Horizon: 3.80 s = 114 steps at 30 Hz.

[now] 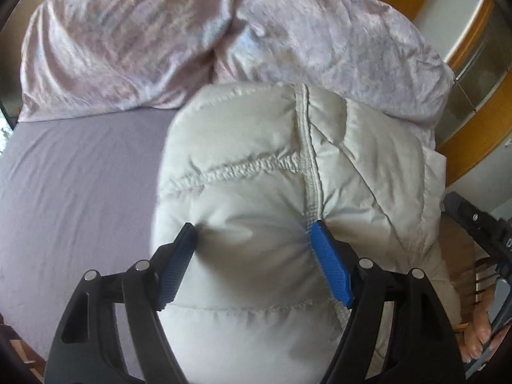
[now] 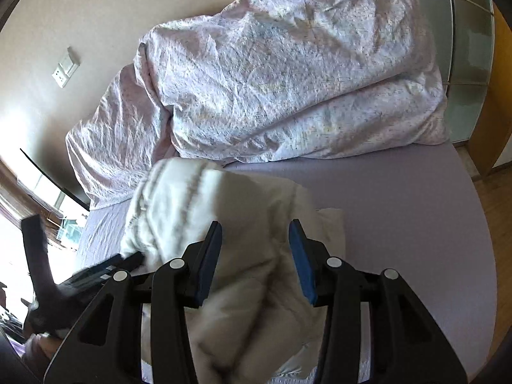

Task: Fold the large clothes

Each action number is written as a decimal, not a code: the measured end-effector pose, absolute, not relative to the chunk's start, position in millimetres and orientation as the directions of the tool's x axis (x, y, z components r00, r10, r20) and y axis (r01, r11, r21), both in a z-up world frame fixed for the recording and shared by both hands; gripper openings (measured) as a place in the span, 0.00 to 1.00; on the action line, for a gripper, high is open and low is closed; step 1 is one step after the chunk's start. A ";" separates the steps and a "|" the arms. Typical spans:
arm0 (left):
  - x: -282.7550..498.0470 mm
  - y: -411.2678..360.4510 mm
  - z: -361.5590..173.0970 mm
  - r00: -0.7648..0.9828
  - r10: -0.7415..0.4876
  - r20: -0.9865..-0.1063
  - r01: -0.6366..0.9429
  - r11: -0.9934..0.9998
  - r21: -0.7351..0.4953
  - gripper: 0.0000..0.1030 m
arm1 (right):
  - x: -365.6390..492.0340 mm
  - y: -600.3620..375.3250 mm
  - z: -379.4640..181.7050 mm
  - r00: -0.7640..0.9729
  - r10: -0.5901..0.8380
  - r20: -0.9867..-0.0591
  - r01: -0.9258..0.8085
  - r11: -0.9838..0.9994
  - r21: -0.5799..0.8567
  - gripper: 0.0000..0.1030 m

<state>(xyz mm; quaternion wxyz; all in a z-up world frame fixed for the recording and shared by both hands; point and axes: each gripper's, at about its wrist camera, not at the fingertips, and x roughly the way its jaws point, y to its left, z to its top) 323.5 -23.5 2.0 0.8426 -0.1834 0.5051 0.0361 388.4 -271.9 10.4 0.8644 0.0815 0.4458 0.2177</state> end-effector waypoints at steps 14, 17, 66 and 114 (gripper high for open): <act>334.8 -61.0 -26.5 0.486 -0.129 -0.864 -0.192 0.949 -0.250 0.74 | 405.6 -244.2 -17.5 0.453 0.404 -0.795 -0.327 0.904 0.274 0.37; 333.4 -59.0 -19.8 0.499 -0.147 -0.854 -0.166 0.951 -0.261 0.74 | 413.8 -241.2 -46.4 0.406 0.329 -0.853 -0.304 0.928 0.213 0.36; 370.5 -39.0 -74.0 0.624 0.125 -0.772 -0.250 0.967 -0.045 0.97 | 415.2 -226.3 -99.6 0.517 0.246 -0.820 -0.286 0.952 0.106 0.36; 321.9 -38.7 -60.3 0.641 0.000 -0.768 -0.129 0.986 -0.108 0.98 | 396.5 -264.2 -104.4 0.574 0.183 -0.799 -0.160 0.981 0.110 0.36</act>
